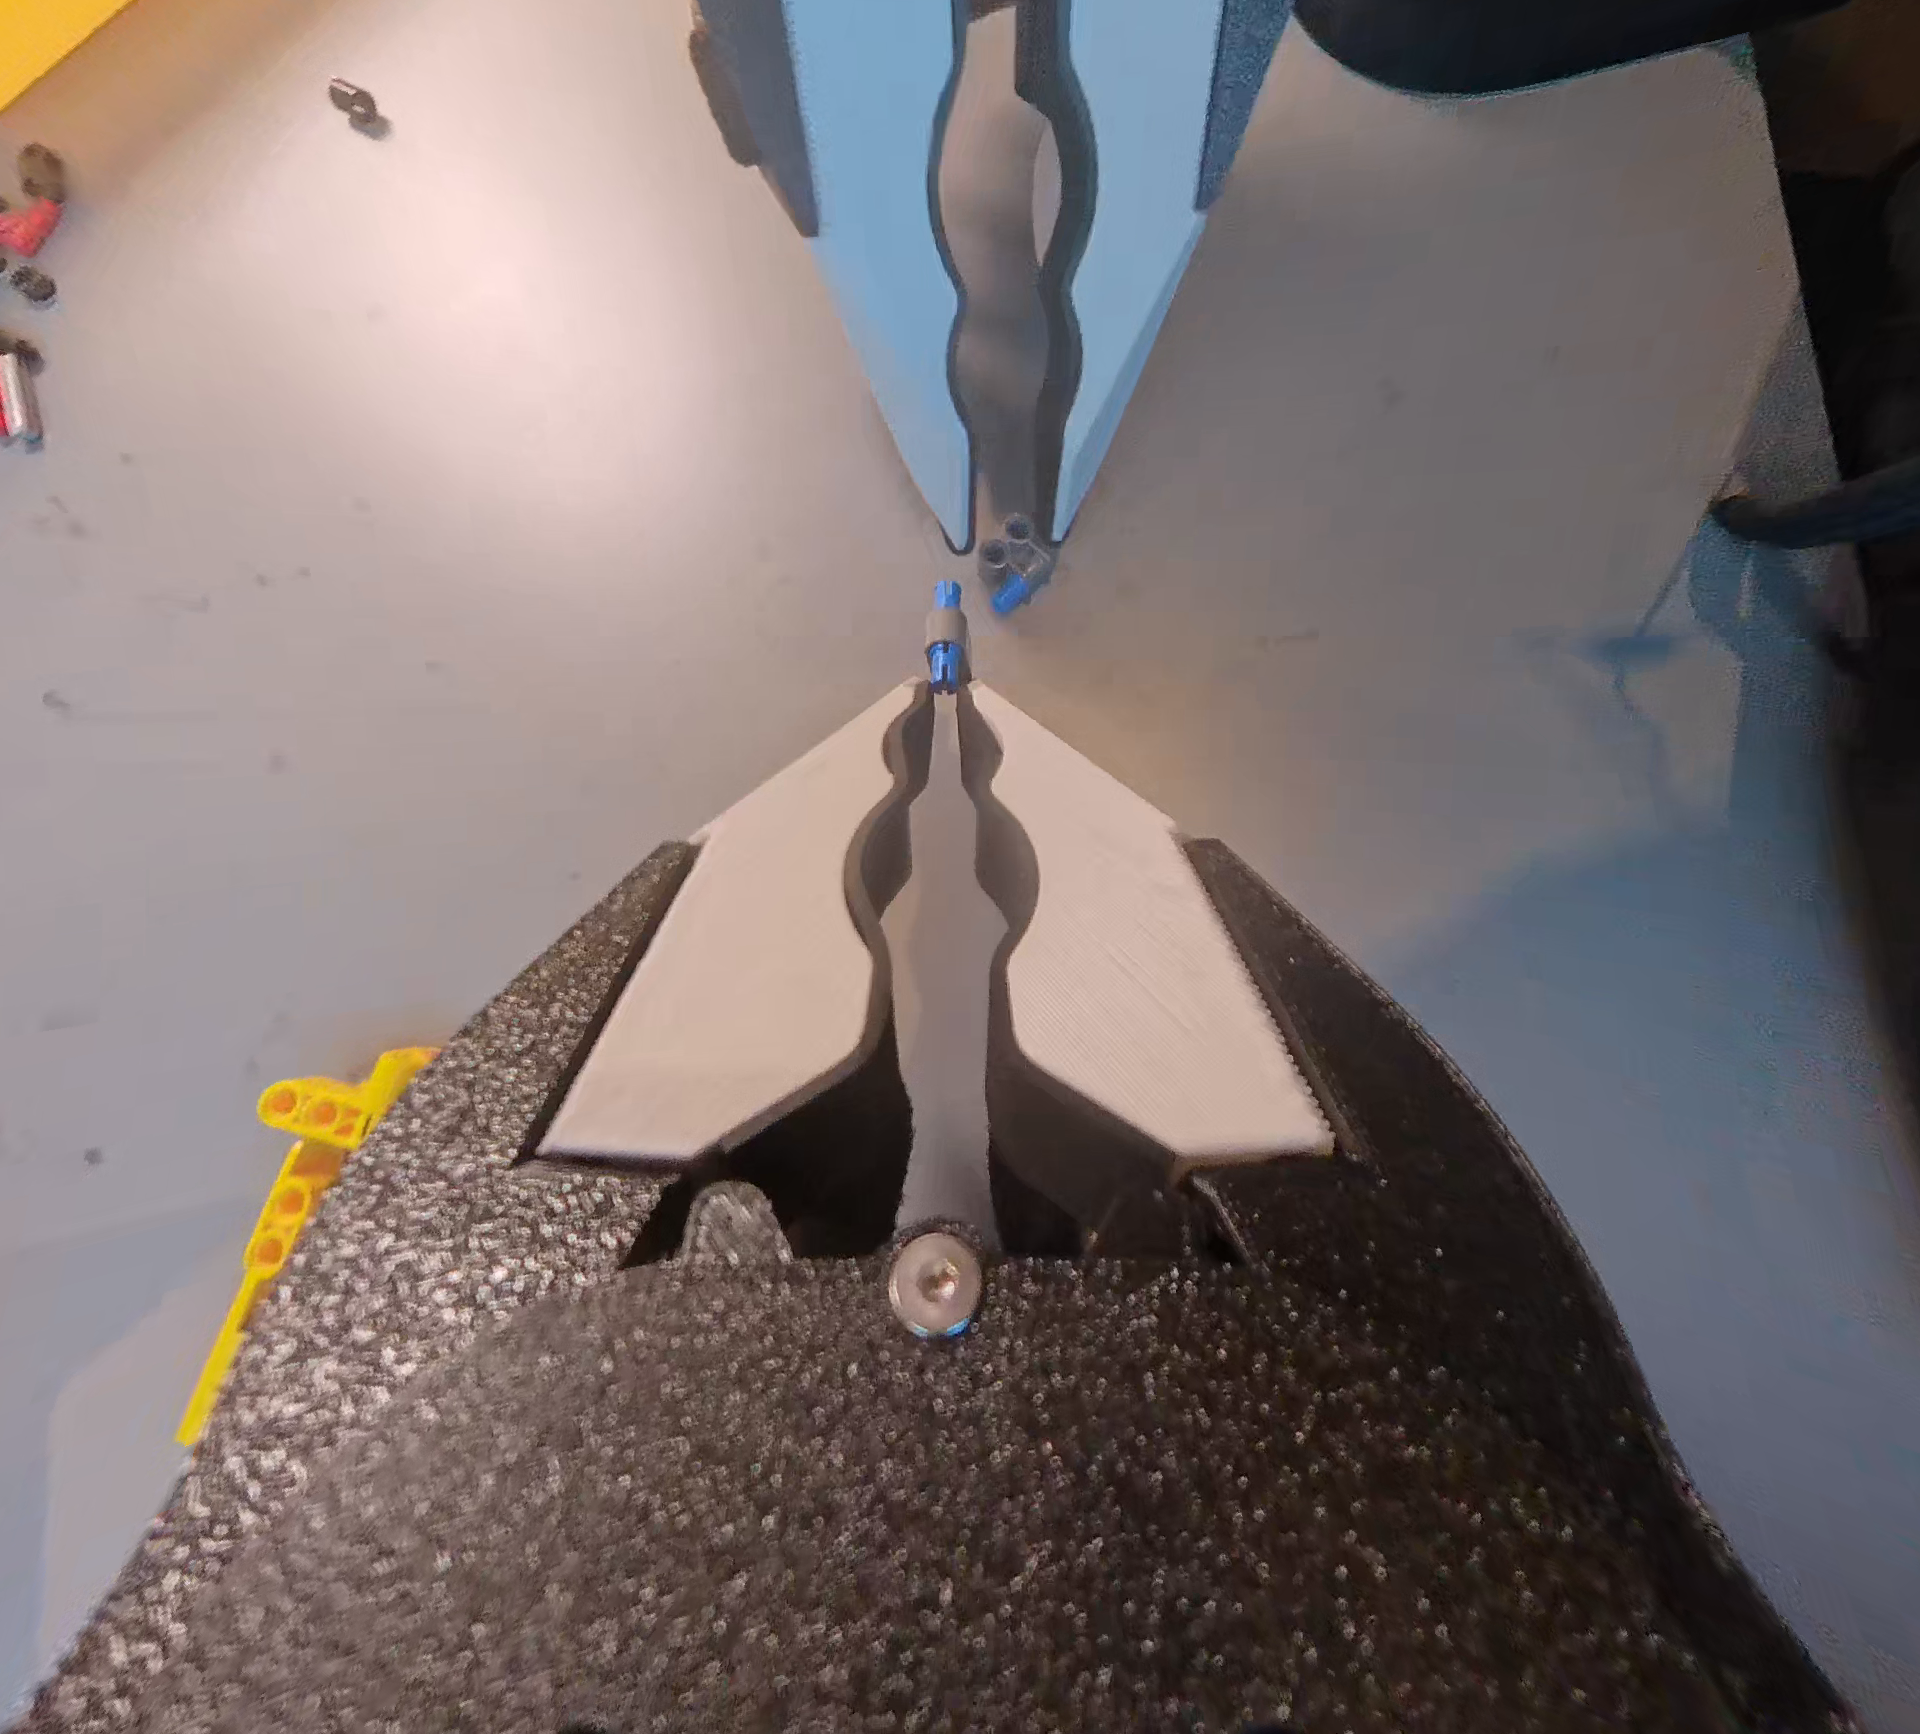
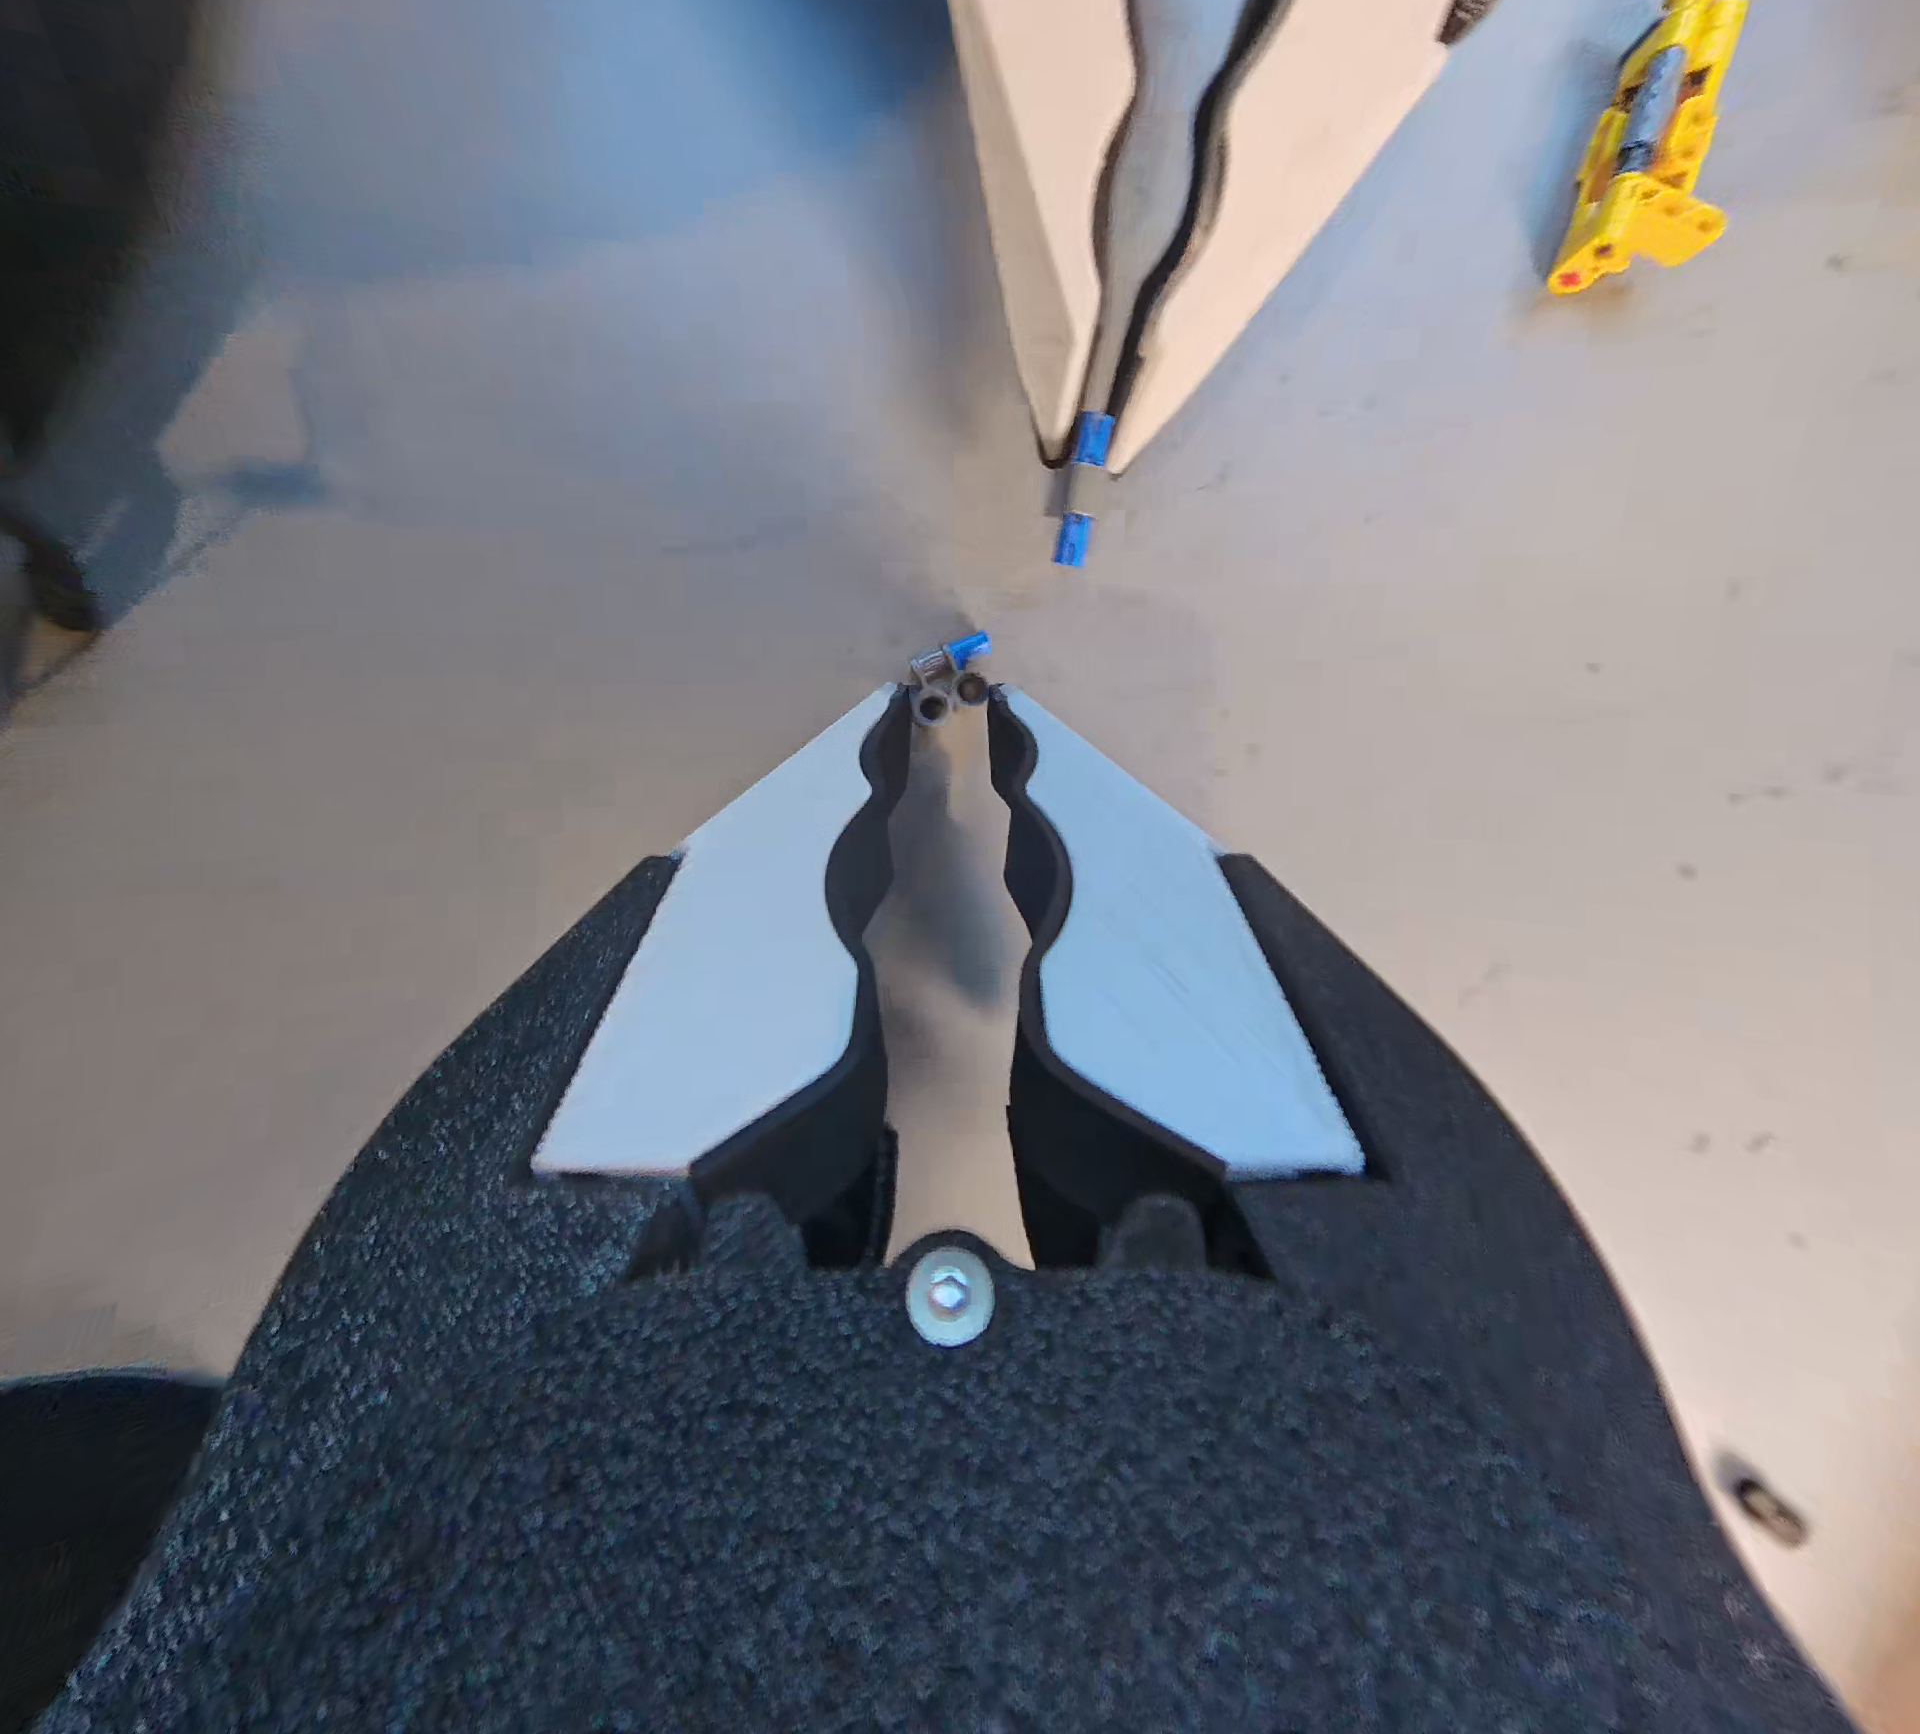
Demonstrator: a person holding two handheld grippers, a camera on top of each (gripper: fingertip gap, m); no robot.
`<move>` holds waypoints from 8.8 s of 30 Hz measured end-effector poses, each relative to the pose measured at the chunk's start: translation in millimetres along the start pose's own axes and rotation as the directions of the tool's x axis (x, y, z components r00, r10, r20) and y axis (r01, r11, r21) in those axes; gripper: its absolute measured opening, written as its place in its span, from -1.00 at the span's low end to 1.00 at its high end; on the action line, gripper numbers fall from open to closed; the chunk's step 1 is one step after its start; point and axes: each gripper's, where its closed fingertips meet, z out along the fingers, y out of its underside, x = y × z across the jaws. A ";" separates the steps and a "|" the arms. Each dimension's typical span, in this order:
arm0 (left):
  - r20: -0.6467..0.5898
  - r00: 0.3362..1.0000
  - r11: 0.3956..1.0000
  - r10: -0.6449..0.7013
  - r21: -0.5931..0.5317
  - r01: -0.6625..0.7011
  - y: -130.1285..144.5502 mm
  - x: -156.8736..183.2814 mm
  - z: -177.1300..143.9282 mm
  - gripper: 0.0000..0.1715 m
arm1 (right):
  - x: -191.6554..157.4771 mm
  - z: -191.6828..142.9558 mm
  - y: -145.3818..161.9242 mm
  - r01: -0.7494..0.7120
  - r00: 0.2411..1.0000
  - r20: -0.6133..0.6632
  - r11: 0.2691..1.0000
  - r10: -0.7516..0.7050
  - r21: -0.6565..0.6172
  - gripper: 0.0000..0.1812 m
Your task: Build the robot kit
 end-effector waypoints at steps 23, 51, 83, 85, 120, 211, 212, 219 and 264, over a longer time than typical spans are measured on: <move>0.044 0.998 0.998 -0.035 -0.050 0.037 23.6 -17.0 -4.7 -0.96 | 19.1 9.8 -4.6 -0.127 0.991 -0.042 0.991 0.129 0.048 -0.83; -0.268 0.928 0.885 -0.258 0.321 0.338 -30.4 -10.3 -40.8 -0.69 | 50.2 -61.0 -67.9 0.094 0.933 -0.341 0.842 0.112 0.532 -0.83; -0.113 0.966 0.707 -0.232 0.662 0.248 -82.1 -29.3 -72.8 -0.82 | 56.4 -90.1 -94.0 0.029 0.903 -0.323 0.712 0.282 0.702 -0.75; 0.125 0.975 0.766 -0.181 0.640 0.060 -79.7 -38.5 -72.5 -0.82 | 61.8 -89.2 -91.9 -0.115 0.902 -0.201 0.660 0.383 0.743 -0.72; 0.054 0.995 0.995 -0.087 0.049 0.084 22.9 -32.1 -12.9 -0.60 | 43.8 6.8 4.0 -0.350 0.900 -0.293 0.936 0.324 -0.040 -0.84; -0.026 0.967 0.967 -0.252 0.042 0.252 2.2 -7.3 6.1 -0.92 | 21.4 14.9 -9.2 -0.122 0.989 -0.083 0.992 0.123 0.016 -0.81; -0.031 0.969 0.968 -0.247 0.038 0.248 1.9 -5.6 7.1 -0.92 | 21.4 13.0 -10.1 -0.121 0.989 -0.086 0.992 0.123 0.025 -0.79; -0.035 0.972 0.972 -0.231 0.038 0.232 -5.5 -3.4 6.4 -0.92 | 27.1 -6.9 -35.1 -0.096 0.990 -0.087 0.976 0.115 0.196 -0.77; -0.023 0.977 0.976 -0.214 0.021 0.215 -0.5 -4.2 10.2 -0.93 | 28.6 3.8 -26.5 -0.144 0.989 0.013 0.962 0.145 0.233 -0.94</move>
